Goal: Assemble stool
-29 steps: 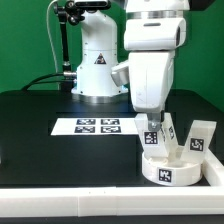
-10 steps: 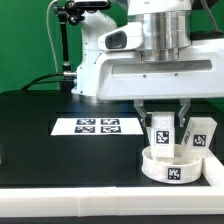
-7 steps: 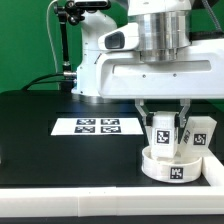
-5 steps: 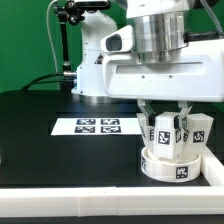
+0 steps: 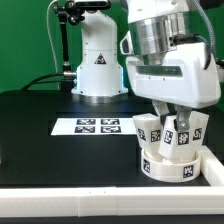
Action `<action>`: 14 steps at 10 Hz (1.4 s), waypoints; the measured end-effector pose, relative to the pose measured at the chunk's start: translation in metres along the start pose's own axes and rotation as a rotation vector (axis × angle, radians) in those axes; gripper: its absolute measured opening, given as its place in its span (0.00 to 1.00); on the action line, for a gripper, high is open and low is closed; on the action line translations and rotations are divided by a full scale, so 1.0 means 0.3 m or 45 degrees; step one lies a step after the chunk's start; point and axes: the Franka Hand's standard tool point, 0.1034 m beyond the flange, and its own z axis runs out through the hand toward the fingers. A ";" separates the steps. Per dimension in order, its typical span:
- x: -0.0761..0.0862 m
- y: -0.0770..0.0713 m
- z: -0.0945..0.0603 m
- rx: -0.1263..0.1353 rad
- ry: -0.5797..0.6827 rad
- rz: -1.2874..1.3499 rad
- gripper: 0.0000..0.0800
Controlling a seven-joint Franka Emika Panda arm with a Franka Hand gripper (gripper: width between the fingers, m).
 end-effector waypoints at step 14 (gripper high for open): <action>-0.105 -0.029 -0.055 -0.034 -0.146 0.591 0.81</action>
Offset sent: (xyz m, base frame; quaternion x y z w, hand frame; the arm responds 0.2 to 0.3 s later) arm 0.0003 -0.0029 0.0026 -0.0003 -0.0148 0.2197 0.9755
